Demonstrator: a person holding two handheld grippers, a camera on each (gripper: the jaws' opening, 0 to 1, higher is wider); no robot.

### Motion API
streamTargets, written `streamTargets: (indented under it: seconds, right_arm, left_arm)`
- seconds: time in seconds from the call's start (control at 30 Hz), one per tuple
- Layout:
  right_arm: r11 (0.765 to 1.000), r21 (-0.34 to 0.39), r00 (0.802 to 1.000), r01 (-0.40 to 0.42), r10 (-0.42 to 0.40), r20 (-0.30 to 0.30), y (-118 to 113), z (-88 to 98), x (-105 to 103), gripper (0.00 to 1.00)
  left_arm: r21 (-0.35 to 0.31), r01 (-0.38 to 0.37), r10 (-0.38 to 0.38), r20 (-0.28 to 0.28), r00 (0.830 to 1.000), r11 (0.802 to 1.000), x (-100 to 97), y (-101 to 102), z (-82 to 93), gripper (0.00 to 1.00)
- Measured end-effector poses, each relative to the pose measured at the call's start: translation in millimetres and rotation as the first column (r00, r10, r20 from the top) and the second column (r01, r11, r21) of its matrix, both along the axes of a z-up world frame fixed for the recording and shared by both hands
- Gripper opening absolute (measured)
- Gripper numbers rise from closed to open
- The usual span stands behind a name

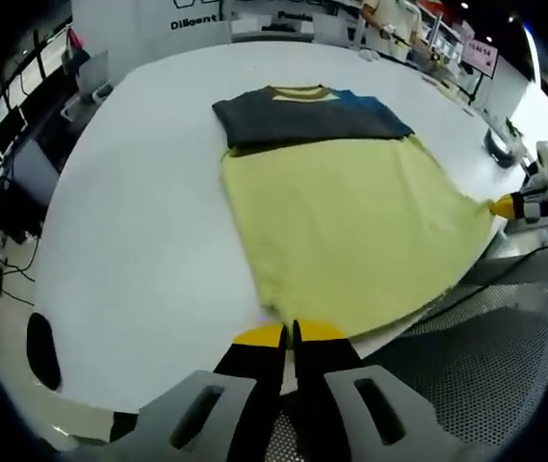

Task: Fold the garment on the visible template until the final outline fits inside the template.

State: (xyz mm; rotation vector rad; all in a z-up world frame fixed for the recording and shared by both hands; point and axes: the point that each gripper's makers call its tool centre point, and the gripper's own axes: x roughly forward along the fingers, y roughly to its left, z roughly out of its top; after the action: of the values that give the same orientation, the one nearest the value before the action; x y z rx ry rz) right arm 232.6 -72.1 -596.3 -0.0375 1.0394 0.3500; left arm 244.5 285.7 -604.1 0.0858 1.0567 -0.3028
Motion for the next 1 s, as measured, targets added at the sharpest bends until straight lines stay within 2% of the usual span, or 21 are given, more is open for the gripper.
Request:
streamTargets:
  seconds: [0.13, 0.23, 0.3, 0.53, 0.8, 1.0]
  right_arm:
    - [1.000, 0.003, 1.000, 0.003, -0.003, 0.028, 0.0, 8.1, 8.8, 0.00]
    - [1.000, 0.012, 0.998, 0.018, -0.019, 0.053, -1.9, 15.2, 19.4, 0.00]
    - [0.999, 0.022, 0.996, 0.029, -0.031, 0.080, -1.8, 22.9, 28.4, 0.00]
    - [1.000, 0.022, 0.989, 0.013, -0.016, 0.146, 0.8, 45.8, 58.0, 0.00]
    - [1.000, -0.007, 0.981, -0.022, 0.023, 0.191, 4.9, 66.5, 92.5, 0.00]
    - [0.997, -0.059, 0.970, -0.053, 0.065, 0.234, 9.3, 86.9, 124.2, 0.00]
  left_arm:
    - [-0.032, -0.046, 0.048, 0.054, 0.997, 0.998, 17.2, 1.4, 14.0, 0.07]
    - [-0.038, -0.052, 0.055, 0.074, 0.996, 0.998, 25.4, 1.3, 20.4, 0.07]
    - [-0.045, -0.048, 0.053, 0.109, 0.993, 0.998, 35.9, 0.6, 26.9, 0.07]
    - [-0.062, -0.066, 0.075, 0.151, 0.986, 0.996, 58.1, 5.5, 41.6, 0.06]
    - [-0.065, -0.068, 0.080, 0.200, 0.976, 0.996, 86.3, 8.0, 60.9, 0.06]
    - [-0.067, -0.078, 0.091, 0.238, 0.967, 0.995, 109.9, 11.8, 74.6, 0.07]
